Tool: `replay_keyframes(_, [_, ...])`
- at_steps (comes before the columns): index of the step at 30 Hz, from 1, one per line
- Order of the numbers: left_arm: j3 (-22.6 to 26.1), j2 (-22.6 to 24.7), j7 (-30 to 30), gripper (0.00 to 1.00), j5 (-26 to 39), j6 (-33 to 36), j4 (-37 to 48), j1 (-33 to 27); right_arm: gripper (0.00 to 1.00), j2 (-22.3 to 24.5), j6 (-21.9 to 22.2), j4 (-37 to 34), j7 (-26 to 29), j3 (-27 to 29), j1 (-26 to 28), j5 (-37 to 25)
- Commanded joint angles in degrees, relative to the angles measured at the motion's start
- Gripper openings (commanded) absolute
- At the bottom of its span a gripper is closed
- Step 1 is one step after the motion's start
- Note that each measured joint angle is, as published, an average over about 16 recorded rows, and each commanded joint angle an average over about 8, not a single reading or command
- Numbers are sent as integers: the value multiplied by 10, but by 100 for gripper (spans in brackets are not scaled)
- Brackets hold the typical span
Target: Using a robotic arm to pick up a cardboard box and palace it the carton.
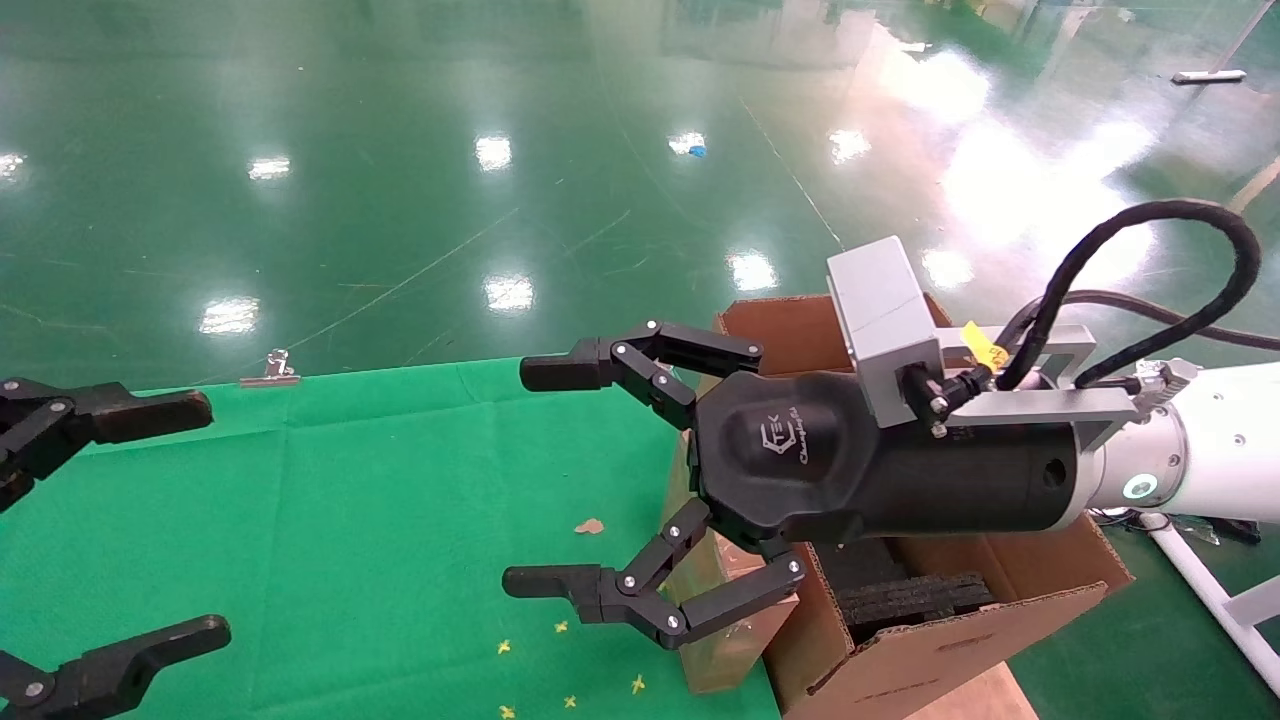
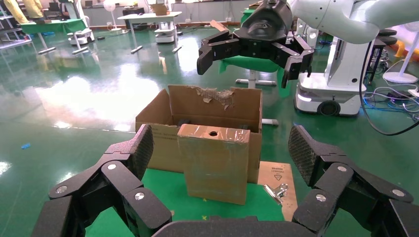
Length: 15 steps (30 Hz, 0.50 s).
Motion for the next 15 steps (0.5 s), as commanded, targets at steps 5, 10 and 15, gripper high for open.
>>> replay_keyframes(5, [0,0,0,100,0,0,0,0,100,0,0,0,0,0,0,0])
replay_keyframes(10, [0,0,0,100,0,0,0,0,100,1,0,2,2,-3,2,-6])
replay_keyframes(15, [0,0,0,100,0,0,0,0,100,0,7,20,31,-31,26,-64])
